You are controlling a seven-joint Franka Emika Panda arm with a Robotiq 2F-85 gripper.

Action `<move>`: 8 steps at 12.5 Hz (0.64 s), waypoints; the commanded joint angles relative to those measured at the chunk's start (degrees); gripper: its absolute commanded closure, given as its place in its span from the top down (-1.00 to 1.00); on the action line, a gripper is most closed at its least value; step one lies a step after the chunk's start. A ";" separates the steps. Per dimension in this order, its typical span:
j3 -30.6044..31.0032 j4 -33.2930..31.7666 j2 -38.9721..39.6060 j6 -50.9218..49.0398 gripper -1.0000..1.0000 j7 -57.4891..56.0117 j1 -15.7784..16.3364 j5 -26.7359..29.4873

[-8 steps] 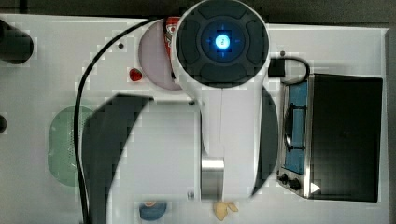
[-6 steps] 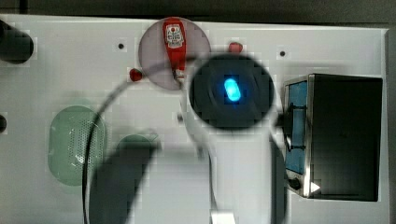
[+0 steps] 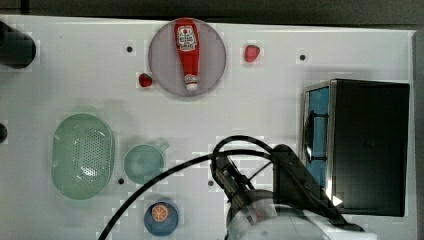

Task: Flap open oven.

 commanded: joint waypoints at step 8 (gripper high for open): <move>-3.06 -2.26 5.02 -0.52 -0.65 -1.80 -1.00 0.04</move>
